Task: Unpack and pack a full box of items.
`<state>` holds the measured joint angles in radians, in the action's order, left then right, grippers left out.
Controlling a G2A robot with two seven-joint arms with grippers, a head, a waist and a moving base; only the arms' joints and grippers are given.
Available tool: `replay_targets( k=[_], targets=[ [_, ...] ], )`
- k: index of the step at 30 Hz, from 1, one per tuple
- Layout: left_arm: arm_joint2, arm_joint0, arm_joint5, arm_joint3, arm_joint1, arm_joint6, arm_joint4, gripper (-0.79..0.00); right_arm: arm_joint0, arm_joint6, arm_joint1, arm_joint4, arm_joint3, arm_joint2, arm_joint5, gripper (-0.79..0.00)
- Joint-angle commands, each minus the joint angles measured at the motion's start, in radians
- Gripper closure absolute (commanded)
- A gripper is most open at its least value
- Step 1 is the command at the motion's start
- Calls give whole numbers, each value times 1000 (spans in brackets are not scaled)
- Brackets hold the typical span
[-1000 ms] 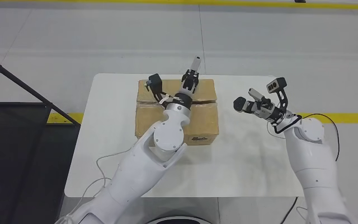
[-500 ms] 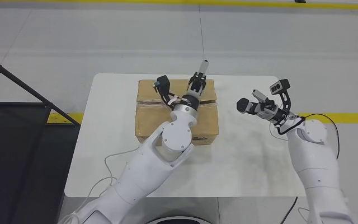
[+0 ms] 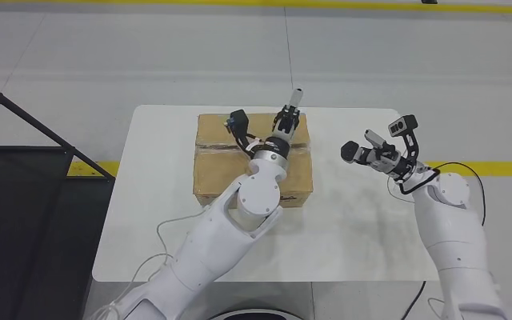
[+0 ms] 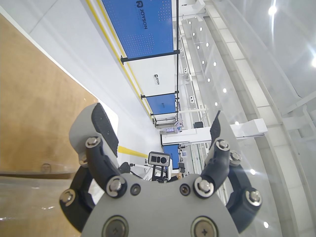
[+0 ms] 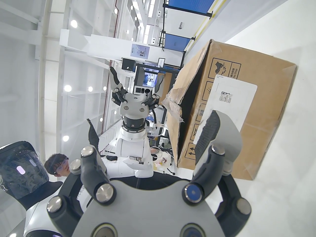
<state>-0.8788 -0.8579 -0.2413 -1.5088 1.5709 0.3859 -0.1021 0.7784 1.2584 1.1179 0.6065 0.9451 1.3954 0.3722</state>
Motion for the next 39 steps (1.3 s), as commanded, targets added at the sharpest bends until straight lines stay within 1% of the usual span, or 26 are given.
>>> replay_targets(
  k=[1,3,5,9,13,15,17,19,21,23,25,28,32,39],
  targets=[
    [-14,-12,2,-35,1,-4,1,-785,-3,4,0,5,8,-1,6,-785],
    [-39,-31,-3,-84,-2,-12,8,-785,-8,6,0,6,21,-6,11,-785],
    [-80,-59,-11,-159,-8,-26,13,-785,-20,11,2,6,46,-15,10,-785],
    [-189,-138,-37,-319,-28,-94,17,-785,-43,22,7,10,93,-43,12,-785],
    [-345,-240,-57,-475,-55,-215,24,-785,-75,66,19,19,143,-98,4,-785],
    [-441,-298,-58,-533,-70,-302,21,-785,-97,66,27,0,150,-136,-4,-785],
    [-538,-357,-44,-572,-85,-381,32,-785,-119,59,36,-29,156,-182,-4,-785],
    [-624,-411,-25,-583,-97,-452,37,-785,-139,36,46,-60,153,-223,2,-785],
    [-696,-454,-10,-576,-105,-505,19,-785,-158,8,57,-86,143,-260,8,-785],
    [-744,-485,4,-556,-112,-551,6,-785,-176,-15,66,-109,128,-295,9,-785],
    [-769,-511,15,-539,-117,-591,3,-785,-196,-42,75,-132,107,-322,4,-785],
    [-782,-533,33,-515,-123,-628,7,-785,-219,-86,87,-159,76,-354,-8,-785],
    [-788,-536,37,-487,-128,-655,-13,-785,-244,-123,97,-179,41,-380,-42,-785],
    [-768,-524,14,-459,-138,-697,21,-785,-257,-126,102,-189,14,-392,-88,-785]
  ],
)
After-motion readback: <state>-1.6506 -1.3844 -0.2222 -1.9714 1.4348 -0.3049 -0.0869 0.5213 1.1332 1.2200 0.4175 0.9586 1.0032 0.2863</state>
